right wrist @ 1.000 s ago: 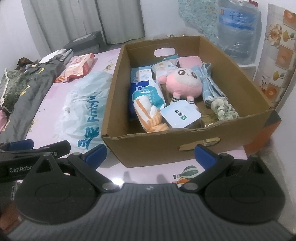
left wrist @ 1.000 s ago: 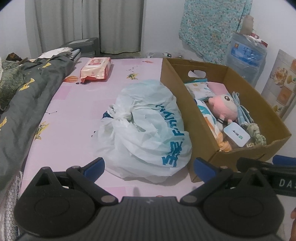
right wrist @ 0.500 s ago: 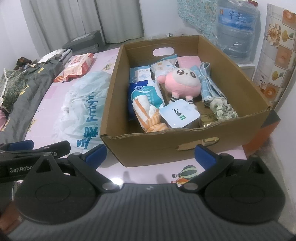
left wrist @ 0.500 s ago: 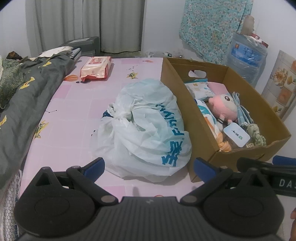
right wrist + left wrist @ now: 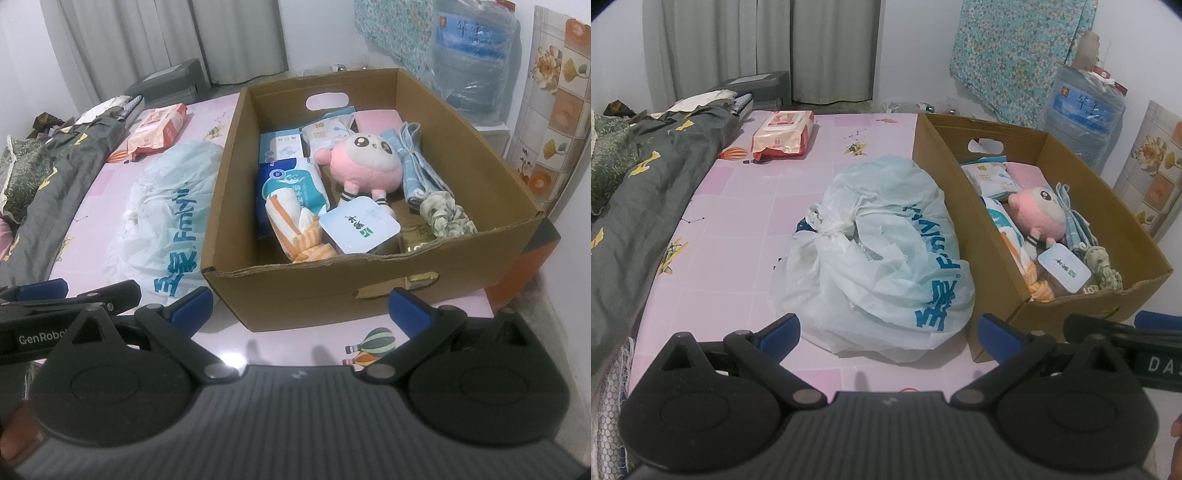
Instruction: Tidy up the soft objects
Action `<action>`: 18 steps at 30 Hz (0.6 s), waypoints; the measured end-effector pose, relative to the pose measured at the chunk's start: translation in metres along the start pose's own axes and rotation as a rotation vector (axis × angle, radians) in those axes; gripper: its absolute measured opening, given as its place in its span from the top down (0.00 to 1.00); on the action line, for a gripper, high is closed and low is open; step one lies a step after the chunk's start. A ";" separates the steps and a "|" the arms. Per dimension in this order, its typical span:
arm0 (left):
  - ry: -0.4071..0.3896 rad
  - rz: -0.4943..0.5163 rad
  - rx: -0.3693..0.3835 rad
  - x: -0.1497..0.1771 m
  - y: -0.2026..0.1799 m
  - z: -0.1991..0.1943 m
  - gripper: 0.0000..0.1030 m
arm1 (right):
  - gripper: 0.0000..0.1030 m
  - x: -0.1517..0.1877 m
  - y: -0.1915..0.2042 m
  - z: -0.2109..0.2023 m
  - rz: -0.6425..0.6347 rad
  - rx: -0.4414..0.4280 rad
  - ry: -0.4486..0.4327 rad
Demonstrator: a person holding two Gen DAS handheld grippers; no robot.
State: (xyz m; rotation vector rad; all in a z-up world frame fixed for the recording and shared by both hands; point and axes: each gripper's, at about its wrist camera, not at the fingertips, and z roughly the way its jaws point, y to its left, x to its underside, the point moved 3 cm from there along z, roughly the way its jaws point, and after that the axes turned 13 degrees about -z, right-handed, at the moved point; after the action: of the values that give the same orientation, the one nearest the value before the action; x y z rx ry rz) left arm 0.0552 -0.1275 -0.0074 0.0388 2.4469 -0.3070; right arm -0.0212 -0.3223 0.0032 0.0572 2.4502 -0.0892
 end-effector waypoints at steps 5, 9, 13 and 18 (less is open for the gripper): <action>0.001 -0.001 0.001 0.000 0.001 0.000 0.00 | 0.01 0.000 0.001 0.000 -0.002 -0.001 0.002; 0.002 -0.001 0.002 0.000 0.001 0.000 0.00 | 0.01 0.000 0.001 0.001 -0.001 0.000 0.002; 0.006 -0.003 0.003 0.001 0.001 0.001 0.00 | 0.01 0.000 0.000 0.001 -0.001 -0.002 0.005; 0.005 -0.004 0.003 0.000 0.001 0.001 0.00 | 0.01 0.000 0.000 0.003 0.000 -0.006 0.009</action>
State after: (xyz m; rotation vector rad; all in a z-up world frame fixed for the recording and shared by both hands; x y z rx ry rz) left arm 0.0556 -0.1267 -0.0087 0.0366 2.4521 -0.3128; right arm -0.0190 -0.3229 0.0009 0.0550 2.4594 -0.0820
